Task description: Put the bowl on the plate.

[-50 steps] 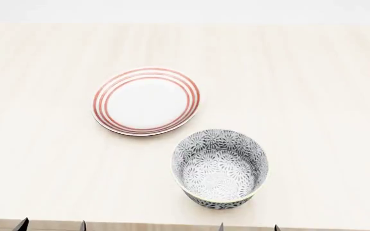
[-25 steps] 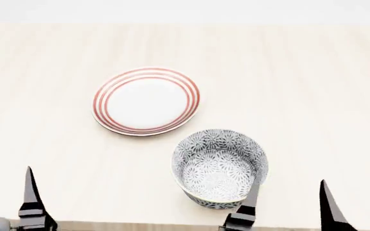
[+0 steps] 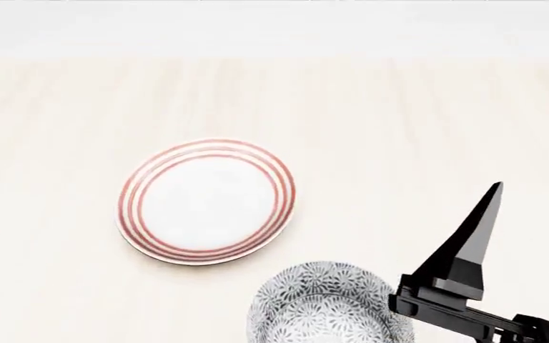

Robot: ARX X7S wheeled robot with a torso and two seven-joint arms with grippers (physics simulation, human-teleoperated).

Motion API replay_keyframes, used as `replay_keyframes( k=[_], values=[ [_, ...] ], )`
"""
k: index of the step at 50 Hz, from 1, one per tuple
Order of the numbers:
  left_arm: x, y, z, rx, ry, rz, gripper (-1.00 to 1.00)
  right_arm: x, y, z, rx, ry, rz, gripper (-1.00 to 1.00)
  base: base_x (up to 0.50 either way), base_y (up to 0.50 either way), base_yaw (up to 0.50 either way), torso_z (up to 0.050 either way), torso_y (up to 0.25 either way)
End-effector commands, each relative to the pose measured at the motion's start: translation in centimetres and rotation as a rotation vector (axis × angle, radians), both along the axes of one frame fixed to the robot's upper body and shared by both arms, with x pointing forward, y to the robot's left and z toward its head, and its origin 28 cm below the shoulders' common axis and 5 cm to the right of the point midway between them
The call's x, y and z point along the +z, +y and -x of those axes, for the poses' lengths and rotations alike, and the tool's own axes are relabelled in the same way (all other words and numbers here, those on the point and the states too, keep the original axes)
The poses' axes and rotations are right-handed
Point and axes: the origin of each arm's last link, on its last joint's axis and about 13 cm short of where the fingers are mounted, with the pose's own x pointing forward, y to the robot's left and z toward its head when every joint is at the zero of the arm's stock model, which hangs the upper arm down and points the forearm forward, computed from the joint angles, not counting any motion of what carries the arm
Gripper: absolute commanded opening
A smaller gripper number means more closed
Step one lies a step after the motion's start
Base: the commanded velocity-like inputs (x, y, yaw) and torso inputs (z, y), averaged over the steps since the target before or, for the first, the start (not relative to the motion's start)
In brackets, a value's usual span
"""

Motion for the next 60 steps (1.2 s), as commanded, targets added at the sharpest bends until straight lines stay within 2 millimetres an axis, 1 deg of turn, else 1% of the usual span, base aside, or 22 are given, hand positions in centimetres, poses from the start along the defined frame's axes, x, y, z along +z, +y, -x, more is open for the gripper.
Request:
replay_keyframes(
  k=[1,8,11,17,22,23,25,28,33,38,43,51,60],
  values=[
    [0.3,0.2,0.3,0.017,-0.025,-0.002,1.00,0.3,-0.1,0.2,-0.005,-0.017,0.009,1.00,0.50,0.00,0.00,0.000,0.000],
    [0.0,0.0,0.3,-0.006,0.006,0.003,1.00,0.1,0.1,0.2,0.006,0.013,0.022,1.00,0.46,0.00,0.00,0.000,0.000],
    [-0.5,-0.3,0.1,-0.047,0.062,0.011,1.00,0.0,0.1,0.2,0.014,0.013,0.028,1.00,0.01,0.00,0.00,0.000,0.000],
    [-1.7,-1.5,-0.2,-0.147,0.214,0.043,1.00,-0.2,0.3,0.2,0.027,0.035,0.041,1.00,0.00,0.00,0.00,0.000,0.000],
    [-3.3,-3.5,-0.8,-0.288,0.419,0.052,1.00,-0.4,0.5,0.1,0.037,0.048,0.050,1.00,0.00,0.00,0.00,0.000,0.000],
    [-4.0,-4.2,-1.0,-0.328,0.493,0.064,1.00,-0.4,0.5,0.1,0.041,0.051,0.053,1.00,0.00,0.00,0.00,0.000,0.000],
    [-4.7,-5.2,-1.1,-0.405,0.584,0.118,1.00,-0.5,0.6,0.1,0.047,0.057,0.057,1.00,0.00,0.00,0.00,0.000,0.000],
    [-5.1,-6.6,-1.3,-0.477,0.652,0.132,1.00,-0.6,0.7,0.2,0.054,0.064,0.063,1.00,0.00,0.00,0.00,0.000,0.000],
    [-4.9,-7.9,-1.9,-0.556,0.714,0.179,1.00,-0.8,0.7,0.1,0.064,0.078,0.071,1.00,0.00,0.00,0.00,0.000,0.000],
    [-4.4,-8.7,-2.2,-0.600,0.731,0.202,1.00,-1.1,0.8,0.1,0.073,0.088,0.074,1.00,0.00,0.00,0.00,0.000,0.000],
    [-4.0,-9.5,-2.4,-0.683,0.788,0.285,1.00,-1.1,0.9,0.2,0.080,0.091,0.076,1.00,0.00,0.00,0.00,0.000,0.000],
    [-4.0,-9.9,-2.6,-0.712,0.819,0.331,1.00,-1.2,1.0,0.2,0.085,0.093,0.077,1.00,0.00,0.00,0.00,0.000,0.000],
    [-3.6,-10.2,-2.6,-0.722,0.819,0.341,1.00,-1.4,1.0,0.2,0.086,0.099,0.078,1.00,0.00,0.00,0.00,0.000,0.000]
  ],
)
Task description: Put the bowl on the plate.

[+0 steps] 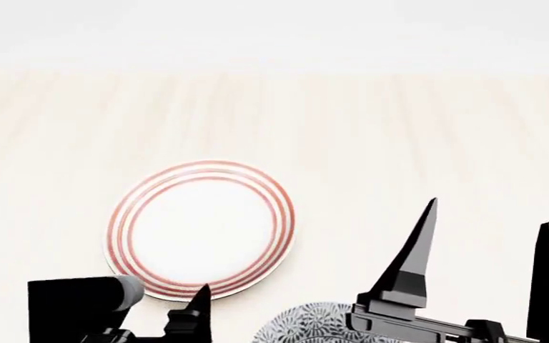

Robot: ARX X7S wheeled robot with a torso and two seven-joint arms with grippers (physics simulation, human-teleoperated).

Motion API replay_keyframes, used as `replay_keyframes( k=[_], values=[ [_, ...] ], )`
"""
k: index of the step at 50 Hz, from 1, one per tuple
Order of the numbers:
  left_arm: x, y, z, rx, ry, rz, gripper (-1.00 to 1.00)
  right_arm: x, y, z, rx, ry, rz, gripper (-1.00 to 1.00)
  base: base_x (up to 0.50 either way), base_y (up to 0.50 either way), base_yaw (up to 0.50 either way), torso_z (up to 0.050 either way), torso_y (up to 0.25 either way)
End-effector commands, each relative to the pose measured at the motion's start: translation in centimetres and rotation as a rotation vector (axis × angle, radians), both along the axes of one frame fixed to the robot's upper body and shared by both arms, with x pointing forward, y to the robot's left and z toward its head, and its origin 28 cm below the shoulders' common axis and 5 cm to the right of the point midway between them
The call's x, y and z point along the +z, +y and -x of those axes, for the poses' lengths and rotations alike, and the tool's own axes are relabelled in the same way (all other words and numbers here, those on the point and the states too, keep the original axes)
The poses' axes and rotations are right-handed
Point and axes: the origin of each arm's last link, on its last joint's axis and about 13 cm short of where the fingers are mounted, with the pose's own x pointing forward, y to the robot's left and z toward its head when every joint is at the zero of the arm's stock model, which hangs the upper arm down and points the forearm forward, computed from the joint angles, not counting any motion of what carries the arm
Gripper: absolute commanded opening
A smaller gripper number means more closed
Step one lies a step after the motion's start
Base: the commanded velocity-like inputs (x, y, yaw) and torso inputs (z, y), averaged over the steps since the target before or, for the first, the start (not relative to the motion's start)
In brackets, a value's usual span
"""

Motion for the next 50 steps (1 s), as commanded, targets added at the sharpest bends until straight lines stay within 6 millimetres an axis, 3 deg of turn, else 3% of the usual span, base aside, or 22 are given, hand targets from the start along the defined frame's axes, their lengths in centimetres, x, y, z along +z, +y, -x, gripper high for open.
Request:
replay_keyframes(
  k=[1,19,50],
  values=[
    [0.5,-0.7,-0.1,-0.030,0.026,0.060,1.00,-0.1,0.0,0.1,-0.003,0.002,0.014,1.00,0.00,0.00,0.00,0.000,0.000],
    [-0.4,-1.4,0.4,-0.090,0.115,0.087,1.00,-0.3,0.0,0.1,0.003,0.010,0.020,1.00,0.00,0.00,0.00,0.000,0.000],
    [-0.1,-2.4,1.0,-0.169,0.158,0.098,1.00,-0.7,0.2,0.1,0.020,0.026,0.029,1.00,0.00,0.00,0.00,0.000,0.000]
  ],
)
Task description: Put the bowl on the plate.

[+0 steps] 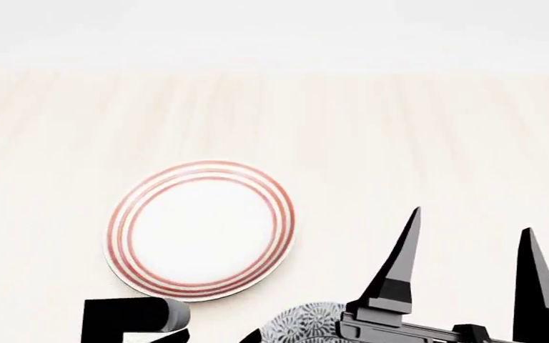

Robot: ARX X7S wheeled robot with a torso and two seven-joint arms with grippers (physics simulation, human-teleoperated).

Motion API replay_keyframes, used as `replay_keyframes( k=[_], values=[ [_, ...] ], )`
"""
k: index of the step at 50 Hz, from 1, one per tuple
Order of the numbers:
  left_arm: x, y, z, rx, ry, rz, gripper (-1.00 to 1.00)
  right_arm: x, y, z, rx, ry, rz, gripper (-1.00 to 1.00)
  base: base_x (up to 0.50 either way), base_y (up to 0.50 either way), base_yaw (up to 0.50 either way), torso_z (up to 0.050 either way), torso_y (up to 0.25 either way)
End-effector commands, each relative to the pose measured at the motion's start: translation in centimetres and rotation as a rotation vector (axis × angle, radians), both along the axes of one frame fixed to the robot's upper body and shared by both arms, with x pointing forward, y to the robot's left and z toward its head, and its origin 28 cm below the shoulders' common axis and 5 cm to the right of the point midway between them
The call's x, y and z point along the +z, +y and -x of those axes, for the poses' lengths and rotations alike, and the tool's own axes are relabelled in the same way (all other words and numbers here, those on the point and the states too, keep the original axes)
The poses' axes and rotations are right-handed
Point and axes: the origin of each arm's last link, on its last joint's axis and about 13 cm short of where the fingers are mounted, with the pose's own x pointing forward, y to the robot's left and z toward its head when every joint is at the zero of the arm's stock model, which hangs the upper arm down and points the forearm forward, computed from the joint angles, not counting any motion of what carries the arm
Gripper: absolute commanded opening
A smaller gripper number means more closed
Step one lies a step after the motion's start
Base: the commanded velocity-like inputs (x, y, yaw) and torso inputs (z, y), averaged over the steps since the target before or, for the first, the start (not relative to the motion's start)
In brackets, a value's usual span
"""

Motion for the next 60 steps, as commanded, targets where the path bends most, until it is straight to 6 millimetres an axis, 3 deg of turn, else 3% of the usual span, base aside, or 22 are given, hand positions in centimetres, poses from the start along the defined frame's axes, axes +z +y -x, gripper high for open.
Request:
replay_keyframes(
  k=[1,32,60],
  values=[
    [0.4,-0.2,-0.2,-0.016,-0.002,0.030,1.00,0.1,0.0,0.1,-0.003,-0.005,0.012,1.00,0.00,0.00,0.00,0.000,0.000],
    [-0.1,-0.9,-0.6,-0.133,0.100,0.000,1.00,0.0,0.1,0.2,0.006,0.001,0.012,1.00,0.00,0.00,0.00,0.000,0.000],
    [-0.5,-1.2,-2.3,-0.176,0.174,-0.053,1.00,-0.1,0.1,0.2,0.009,0.001,0.008,1.00,0.00,0.00,0.00,0.000,0.000]
  ],
)
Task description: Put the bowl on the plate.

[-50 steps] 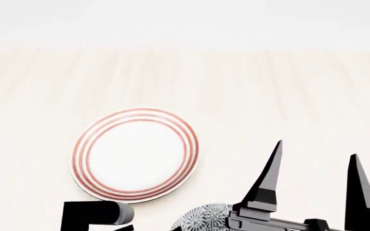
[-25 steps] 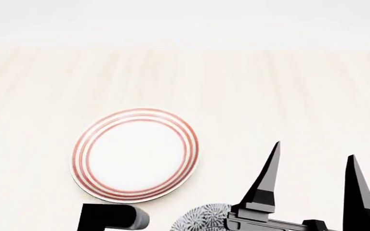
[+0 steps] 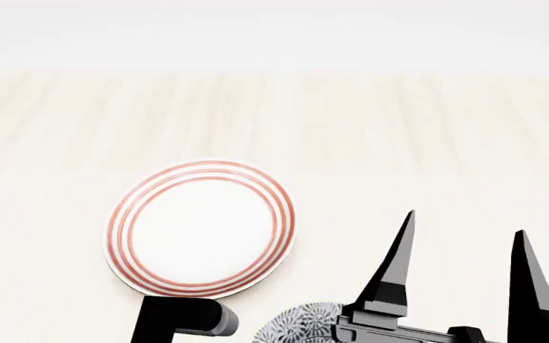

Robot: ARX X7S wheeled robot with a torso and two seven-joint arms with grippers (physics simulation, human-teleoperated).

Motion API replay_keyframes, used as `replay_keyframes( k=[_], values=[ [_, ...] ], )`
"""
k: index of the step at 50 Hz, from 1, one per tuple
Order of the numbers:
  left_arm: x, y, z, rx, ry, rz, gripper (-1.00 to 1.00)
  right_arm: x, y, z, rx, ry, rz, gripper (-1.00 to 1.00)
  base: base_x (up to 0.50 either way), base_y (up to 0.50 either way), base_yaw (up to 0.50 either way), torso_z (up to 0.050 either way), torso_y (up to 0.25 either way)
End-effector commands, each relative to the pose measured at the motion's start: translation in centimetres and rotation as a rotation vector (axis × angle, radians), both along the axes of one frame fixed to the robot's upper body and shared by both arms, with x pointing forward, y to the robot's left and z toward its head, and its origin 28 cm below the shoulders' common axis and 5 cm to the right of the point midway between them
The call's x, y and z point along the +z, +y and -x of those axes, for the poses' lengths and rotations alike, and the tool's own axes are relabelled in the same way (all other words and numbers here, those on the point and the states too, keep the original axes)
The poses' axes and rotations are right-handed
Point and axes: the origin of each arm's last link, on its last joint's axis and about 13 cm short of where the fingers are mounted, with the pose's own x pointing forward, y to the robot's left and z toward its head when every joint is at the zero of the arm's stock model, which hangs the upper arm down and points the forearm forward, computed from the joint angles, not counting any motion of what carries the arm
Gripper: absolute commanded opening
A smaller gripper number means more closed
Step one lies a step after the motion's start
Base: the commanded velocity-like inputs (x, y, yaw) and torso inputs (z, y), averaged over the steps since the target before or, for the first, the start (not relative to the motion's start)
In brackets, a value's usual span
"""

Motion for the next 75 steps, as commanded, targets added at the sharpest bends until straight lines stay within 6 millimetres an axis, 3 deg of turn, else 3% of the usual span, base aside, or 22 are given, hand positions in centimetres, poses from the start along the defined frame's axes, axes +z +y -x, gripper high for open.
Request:
replay_keyframes(
  k=[1,9,10,26,37,43,54,63,75],
  values=[
    [0.0,-0.2,-0.7,-0.004,0.000,0.017,1.00,0.1,0.0,0.1,-0.003,-0.009,0.008,1.00,0.00,0.00,0.00,0.000,0.000],
    [-0.2,-0.3,-0.8,-0.030,-0.004,0.005,1.00,0.1,0.0,0.1,-0.003,-0.008,0.008,1.00,0.00,0.00,0.00,0.000,0.000],
    [-0.3,-0.3,-0.8,-0.034,-0.007,-0.008,-1.00,0.1,0.0,0.1,-0.002,-0.009,0.009,1.00,0.00,0.00,0.00,0.000,0.000],
    [1.0,0.2,-0.7,-0.054,-0.185,-0.073,-1.00,-0.1,0.1,0.1,0.003,0.000,0.010,1.00,0.00,0.00,0.00,0.000,0.000],
    [2.9,0.9,-2.3,-0.098,-0.379,-0.150,-1.00,-0.1,0.2,0.2,0.008,0.001,0.013,1.00,0.00,0.00,0.00,0.000,0.000],
    [4.7,1.4,-4.4,-0.082,-0.488,-0.185,-1.00,-0.1,0.2,0.2,0.007,0.001,0.013,1.00,0.00,0.00,0.00,0.000,0.000],
    [6.6,2.5,-7.5,0.024,-0.539,-0.181,-1.00,-0.1,0.2,0.2,0.008,0.003,0.013,1.00,0.00,0.00,0.00,0.000,0.001],
    [8.3,3.4,-9.8,0.111,-0.534,-0.162,-1.00,-0.3,0.2,0.2,0.010,0.010,0.014,1.00,0.00,0.00,0.00,0.000,0.000],
    [8.5,4.1,-13.4,0.248,-0.410,-0.180,-1.00,-0.3,0.1,0.1,0.010,0.013,0.011,1.00,0.00,0.00,0.00,0.000,0.000]
  ],
)
